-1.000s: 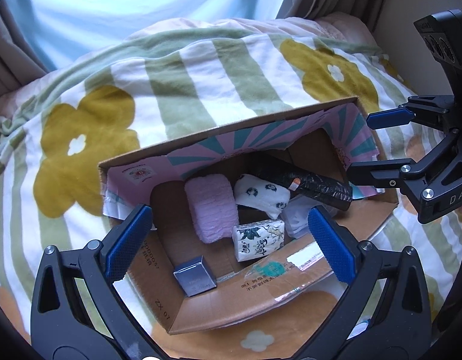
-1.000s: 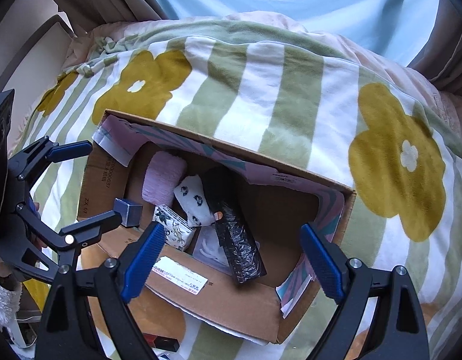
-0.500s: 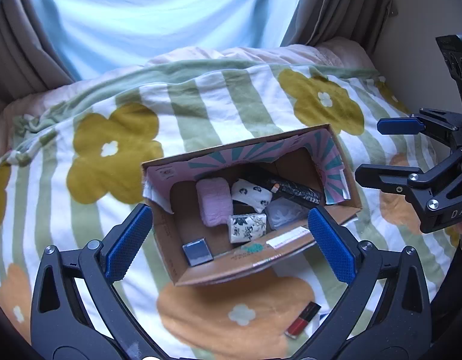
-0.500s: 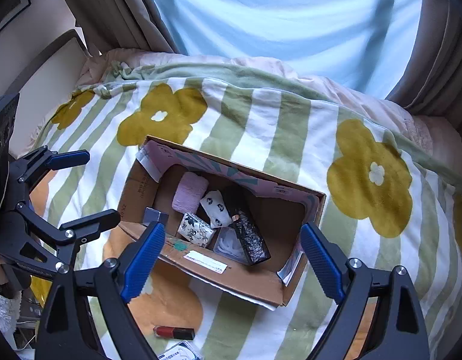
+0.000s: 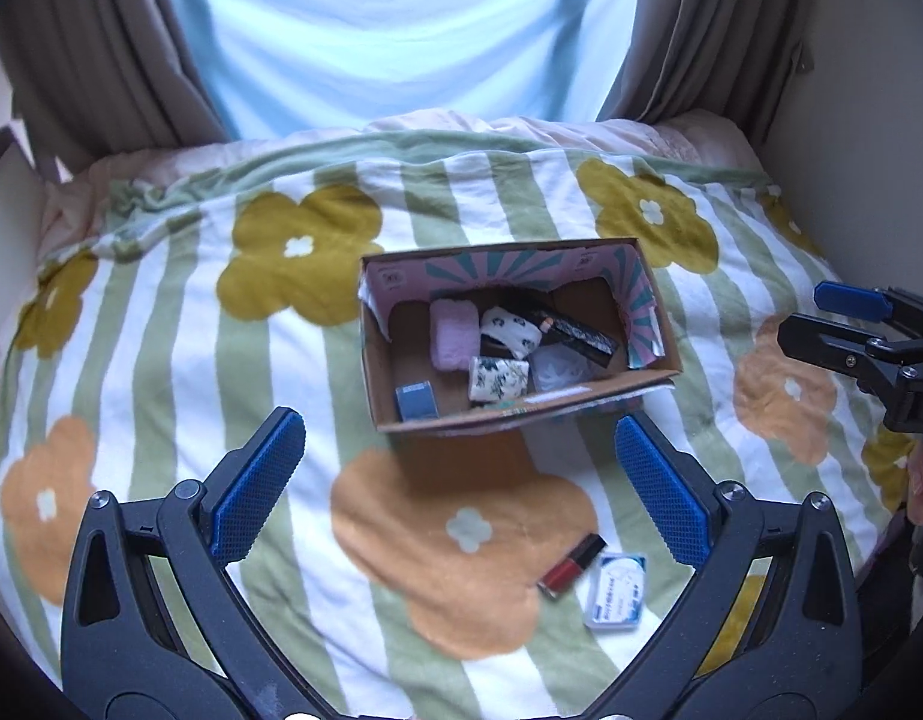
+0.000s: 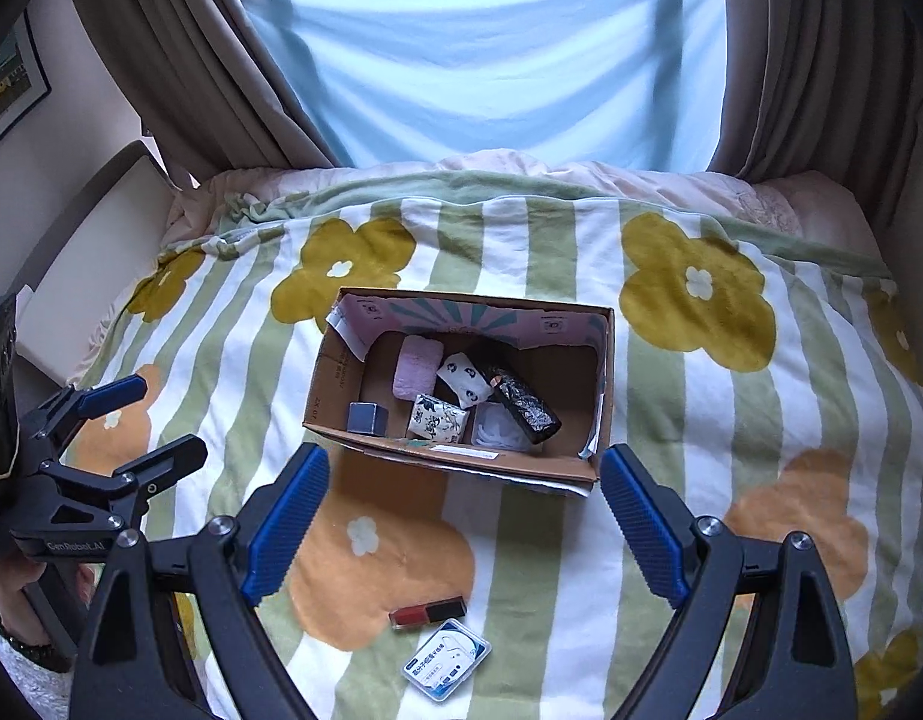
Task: Organize objects
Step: 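Withdraw both tools from the cardboard box, then grasp the white flosser pack with the left tool while the right tool grasps the red lipstick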
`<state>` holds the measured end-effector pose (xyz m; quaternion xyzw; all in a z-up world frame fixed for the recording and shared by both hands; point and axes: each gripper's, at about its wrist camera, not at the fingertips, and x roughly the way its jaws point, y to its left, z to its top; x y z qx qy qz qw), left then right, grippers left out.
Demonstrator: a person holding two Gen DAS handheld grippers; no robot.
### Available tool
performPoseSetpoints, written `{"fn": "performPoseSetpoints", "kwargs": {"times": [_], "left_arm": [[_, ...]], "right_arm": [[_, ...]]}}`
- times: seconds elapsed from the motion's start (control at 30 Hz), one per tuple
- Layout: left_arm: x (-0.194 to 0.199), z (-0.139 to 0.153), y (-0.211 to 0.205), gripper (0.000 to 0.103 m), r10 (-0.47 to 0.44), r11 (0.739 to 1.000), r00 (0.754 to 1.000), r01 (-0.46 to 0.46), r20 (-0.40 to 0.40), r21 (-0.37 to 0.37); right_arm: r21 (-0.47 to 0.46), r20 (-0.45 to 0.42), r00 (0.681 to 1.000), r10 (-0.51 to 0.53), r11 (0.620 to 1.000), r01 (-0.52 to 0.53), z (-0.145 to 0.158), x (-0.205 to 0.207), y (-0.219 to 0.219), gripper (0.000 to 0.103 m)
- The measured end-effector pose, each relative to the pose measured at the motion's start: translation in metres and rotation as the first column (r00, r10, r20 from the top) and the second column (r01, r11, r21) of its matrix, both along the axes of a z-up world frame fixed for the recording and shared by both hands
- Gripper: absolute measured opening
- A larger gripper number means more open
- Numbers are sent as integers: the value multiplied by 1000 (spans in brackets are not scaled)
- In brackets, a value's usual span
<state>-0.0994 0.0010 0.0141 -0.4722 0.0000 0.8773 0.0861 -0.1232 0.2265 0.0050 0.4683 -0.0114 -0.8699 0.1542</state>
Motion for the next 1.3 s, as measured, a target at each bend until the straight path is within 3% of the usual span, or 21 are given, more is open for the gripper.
{"fn": "performPoseSetpoints", "kwargs": {"times": [0.17,0.4,0.73,0.93,1.1,1.3], "left_arm": [[43,-1,-8,103,3,999,1000,-4,15,48],[68,-1,-2,103,-53,998,999,53,8,24],[75,4,7,103,-77,997,997,77,2,25],[90,-3,26,103,-119,992,993,118,16,50],[108,-36,55,103,-199,978,979,196,38,66],[130,-111,87,103,-266,959,959,252,102,131]], "right_arm": [[14,-34,998,45,999,-44,2,37,4,90],[19,-55,996,72,997,-71,1,65,13,90],[32,-64,993,101,995,-99,1,74,15,90],[48,-50,978,201,979,-199,-6,63,12,90],[74,-14,917,398,915,-396,-34,50,-3,90],[164,56,769,637,753,-637,-102,35,-30,90]]}}
